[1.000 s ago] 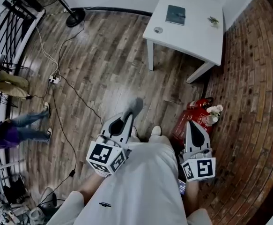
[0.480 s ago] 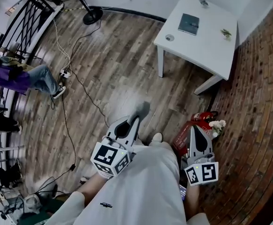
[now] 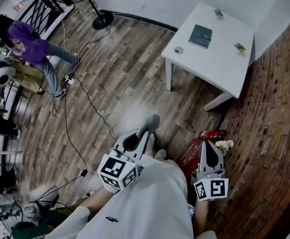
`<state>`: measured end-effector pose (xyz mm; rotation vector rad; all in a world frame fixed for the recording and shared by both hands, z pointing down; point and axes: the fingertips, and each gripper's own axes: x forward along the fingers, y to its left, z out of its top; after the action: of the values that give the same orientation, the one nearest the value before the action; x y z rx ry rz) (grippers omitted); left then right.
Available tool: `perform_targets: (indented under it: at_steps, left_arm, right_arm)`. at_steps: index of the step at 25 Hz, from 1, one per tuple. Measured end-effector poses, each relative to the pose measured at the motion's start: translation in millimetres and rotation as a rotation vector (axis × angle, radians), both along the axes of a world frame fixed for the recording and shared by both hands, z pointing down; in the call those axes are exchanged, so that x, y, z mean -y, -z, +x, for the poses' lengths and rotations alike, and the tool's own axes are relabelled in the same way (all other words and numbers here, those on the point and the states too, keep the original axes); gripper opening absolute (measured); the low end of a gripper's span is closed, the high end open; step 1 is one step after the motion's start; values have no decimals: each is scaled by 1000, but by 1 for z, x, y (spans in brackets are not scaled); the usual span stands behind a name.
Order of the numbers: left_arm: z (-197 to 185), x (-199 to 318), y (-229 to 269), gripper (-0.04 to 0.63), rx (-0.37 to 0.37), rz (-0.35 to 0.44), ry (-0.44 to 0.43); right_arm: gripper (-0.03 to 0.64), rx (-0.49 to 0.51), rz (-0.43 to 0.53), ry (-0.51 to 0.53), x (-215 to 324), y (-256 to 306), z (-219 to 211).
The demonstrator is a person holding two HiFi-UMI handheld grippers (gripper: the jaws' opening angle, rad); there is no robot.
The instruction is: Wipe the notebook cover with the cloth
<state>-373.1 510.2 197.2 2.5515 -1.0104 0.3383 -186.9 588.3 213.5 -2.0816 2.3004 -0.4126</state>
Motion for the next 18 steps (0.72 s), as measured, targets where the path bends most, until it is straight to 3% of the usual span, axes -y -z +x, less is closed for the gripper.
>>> perform_targets:
  at_steps: [9,18]
  left_arm:
    - [33,48,-19,29,7,-27,-68]
    - [82,180,-22,29,-29,-50,-114]
  right_arm:
    - [5,-1,6,-51,32,-1,19]
    - [5,-10,-23,-102,149,8,55]
